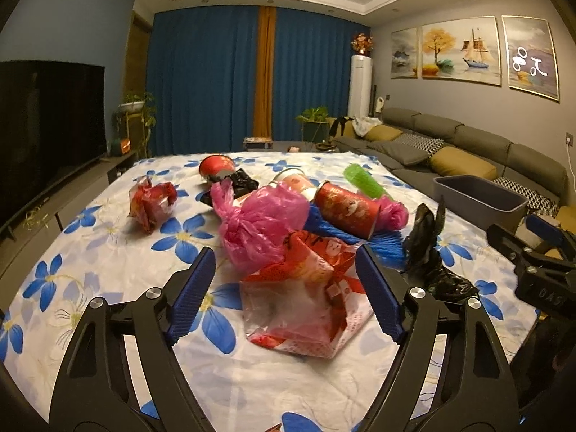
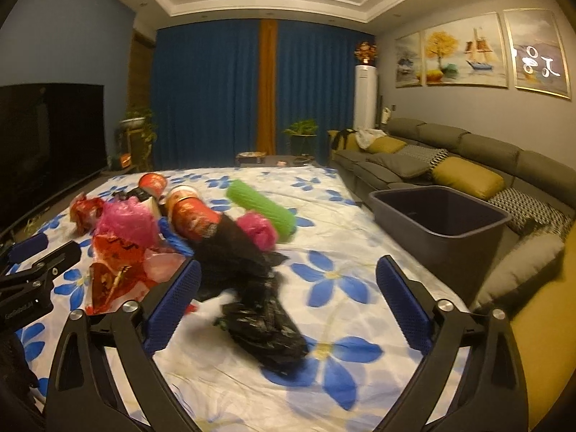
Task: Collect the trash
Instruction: 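Grasp the black plastic bag with the right tool while the left tool grasps the red-and-white paper bag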
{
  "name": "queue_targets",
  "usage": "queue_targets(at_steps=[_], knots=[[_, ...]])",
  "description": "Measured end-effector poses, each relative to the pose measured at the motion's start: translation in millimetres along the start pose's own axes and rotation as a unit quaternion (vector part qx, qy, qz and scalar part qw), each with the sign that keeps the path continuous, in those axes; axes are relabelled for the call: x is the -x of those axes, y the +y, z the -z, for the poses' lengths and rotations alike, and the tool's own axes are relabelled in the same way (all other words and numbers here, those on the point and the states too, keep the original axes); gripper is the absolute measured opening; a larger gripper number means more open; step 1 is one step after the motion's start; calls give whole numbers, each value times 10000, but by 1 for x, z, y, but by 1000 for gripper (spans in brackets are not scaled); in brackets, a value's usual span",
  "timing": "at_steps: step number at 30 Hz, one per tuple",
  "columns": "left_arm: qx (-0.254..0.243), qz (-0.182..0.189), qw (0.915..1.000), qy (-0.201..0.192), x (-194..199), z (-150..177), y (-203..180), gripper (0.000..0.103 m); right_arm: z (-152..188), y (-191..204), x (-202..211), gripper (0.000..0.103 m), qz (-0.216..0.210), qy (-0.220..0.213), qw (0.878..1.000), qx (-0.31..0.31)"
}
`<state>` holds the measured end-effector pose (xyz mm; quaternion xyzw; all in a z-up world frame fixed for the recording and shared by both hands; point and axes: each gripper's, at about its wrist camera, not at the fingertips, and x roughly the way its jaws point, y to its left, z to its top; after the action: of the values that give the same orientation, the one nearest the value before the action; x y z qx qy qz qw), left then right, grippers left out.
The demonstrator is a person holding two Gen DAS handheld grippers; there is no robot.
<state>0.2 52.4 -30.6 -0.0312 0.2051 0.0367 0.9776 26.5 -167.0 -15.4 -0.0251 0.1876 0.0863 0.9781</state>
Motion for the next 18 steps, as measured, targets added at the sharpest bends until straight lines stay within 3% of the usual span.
queue_targets(at_steps=[7, 11, 13, 18], knots=[[-63, 121, 9997, 200, -16, 0, -4, 73, -3, 21, -30, 81, -308, 217, 9993, 87], [-28, 124, 9994, 327, -25, 2, 0, 67, -5, 27, -44, 69, -414, 343, 9985, 76], [11, 167, 9990, 423, -29, 3, 1, 65, -5, 29, -52, 60, -462, 440, 9979, 74], [93, 328, 9970, 697, -41, 2, 0, 53, -3, 30, -65, 26, -630, 744, 9952, 41]])
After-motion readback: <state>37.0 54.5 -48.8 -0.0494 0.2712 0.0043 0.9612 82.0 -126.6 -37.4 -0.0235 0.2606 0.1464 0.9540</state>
